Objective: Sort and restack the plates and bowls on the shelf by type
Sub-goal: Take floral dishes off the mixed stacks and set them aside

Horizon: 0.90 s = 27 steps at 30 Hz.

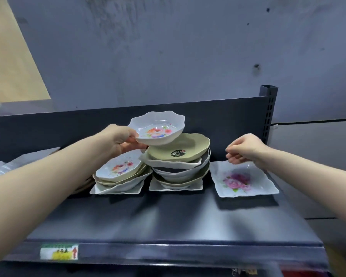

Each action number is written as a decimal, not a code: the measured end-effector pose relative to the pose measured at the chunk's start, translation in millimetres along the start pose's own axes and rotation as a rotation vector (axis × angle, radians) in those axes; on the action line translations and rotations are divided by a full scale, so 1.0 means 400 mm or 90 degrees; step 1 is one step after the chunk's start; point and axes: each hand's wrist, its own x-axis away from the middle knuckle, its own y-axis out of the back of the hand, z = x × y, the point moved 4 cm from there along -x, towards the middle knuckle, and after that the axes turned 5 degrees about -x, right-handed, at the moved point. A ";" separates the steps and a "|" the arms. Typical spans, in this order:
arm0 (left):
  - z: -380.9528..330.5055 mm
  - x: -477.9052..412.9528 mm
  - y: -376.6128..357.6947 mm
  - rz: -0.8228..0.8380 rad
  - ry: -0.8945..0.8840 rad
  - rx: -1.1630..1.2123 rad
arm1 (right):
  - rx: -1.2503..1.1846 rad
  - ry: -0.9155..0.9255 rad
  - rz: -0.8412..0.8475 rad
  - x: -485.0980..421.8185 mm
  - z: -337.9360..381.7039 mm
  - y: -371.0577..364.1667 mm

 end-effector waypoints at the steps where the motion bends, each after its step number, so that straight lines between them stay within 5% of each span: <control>1: 0.003 -0.009 0.013 0.002 0.000 0.004 | -0.014 -0.008 -0.009 0.001 0.020 -0.024; 12: 0.050 -0.109 0.178 0.091 -0.011 0.009 | 0.072 -0.142 -0.073 0.017 0.105 -0.188; 22: 0.079 -0.188 0.312 0.125 -0.010 0.044 | 0.049 -0.123 -0.263 0.063 0.161 -0.173; 27: 0.058 -0.210 0.420 0.087 -0.021 0.073 | 0.043 -0.060 -0.237 0.053 0.271 -0.255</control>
